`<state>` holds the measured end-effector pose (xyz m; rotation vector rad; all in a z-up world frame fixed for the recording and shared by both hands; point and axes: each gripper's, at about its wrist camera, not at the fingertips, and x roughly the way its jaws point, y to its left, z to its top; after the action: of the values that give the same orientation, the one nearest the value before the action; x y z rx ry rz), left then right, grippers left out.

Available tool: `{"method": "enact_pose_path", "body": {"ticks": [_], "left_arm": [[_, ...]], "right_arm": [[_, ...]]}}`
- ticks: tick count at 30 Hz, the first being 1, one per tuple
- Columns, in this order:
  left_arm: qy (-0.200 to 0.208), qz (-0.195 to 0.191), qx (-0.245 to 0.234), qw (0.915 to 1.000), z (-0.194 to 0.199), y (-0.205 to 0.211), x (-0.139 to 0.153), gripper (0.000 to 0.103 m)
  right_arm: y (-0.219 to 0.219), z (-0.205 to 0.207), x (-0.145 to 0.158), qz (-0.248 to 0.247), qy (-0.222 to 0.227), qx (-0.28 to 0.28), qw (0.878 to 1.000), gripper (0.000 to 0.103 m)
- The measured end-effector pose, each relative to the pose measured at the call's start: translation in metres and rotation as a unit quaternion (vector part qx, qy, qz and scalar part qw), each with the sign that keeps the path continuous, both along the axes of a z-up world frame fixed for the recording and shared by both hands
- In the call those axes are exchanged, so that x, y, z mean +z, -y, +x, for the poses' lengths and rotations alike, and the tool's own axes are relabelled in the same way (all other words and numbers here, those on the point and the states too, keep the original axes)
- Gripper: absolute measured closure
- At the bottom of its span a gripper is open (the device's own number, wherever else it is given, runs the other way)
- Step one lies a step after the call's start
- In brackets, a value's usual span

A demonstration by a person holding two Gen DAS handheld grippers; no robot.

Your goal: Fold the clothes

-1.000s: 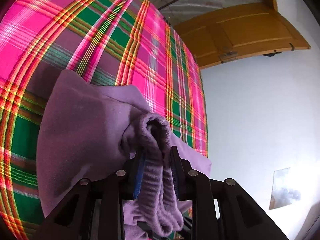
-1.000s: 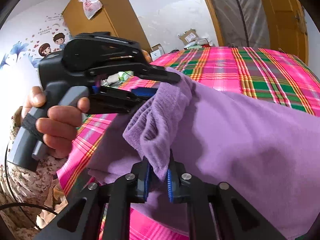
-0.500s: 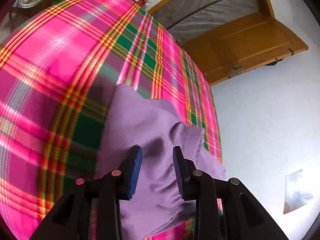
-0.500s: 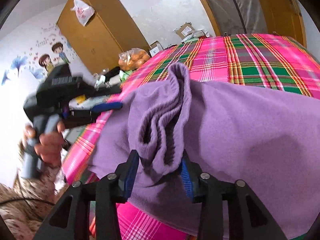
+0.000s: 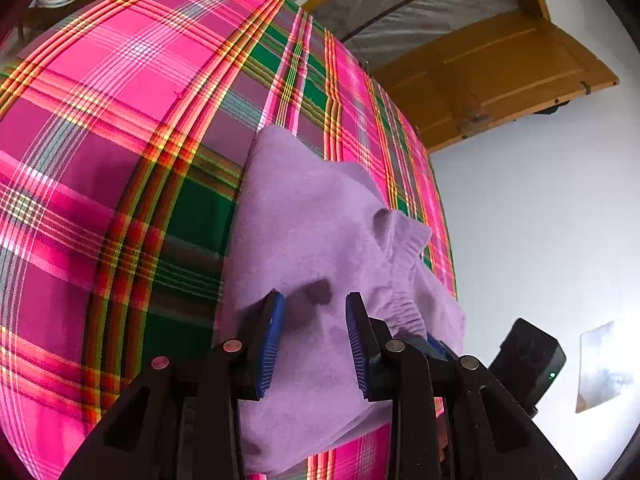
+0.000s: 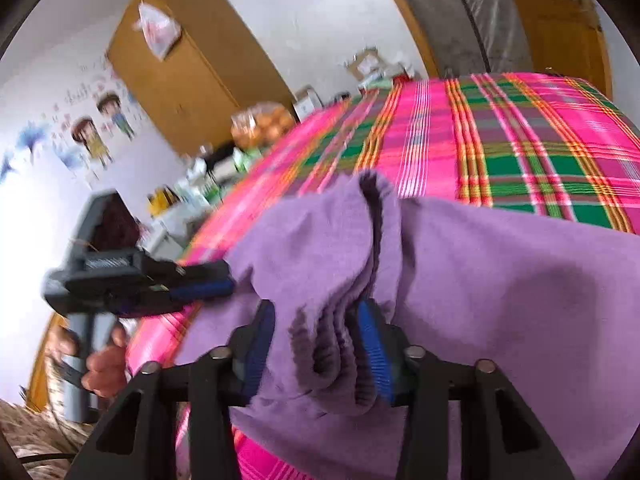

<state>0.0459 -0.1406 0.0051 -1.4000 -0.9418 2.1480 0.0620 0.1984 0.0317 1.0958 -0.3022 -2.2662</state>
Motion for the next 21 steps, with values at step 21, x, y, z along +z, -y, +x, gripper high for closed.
{"method": "enact_pose_path", "body": {"ticks": [21], "left_arm": [[0.015, -0.004, -0.003, 0.9999, -0.001, 0.007, -0.009, 0.071]], "right_arm": [[-0.022, -0.013, 0.005, 0.02, 0.003, -0.047, 0.999, 0.062]]}}
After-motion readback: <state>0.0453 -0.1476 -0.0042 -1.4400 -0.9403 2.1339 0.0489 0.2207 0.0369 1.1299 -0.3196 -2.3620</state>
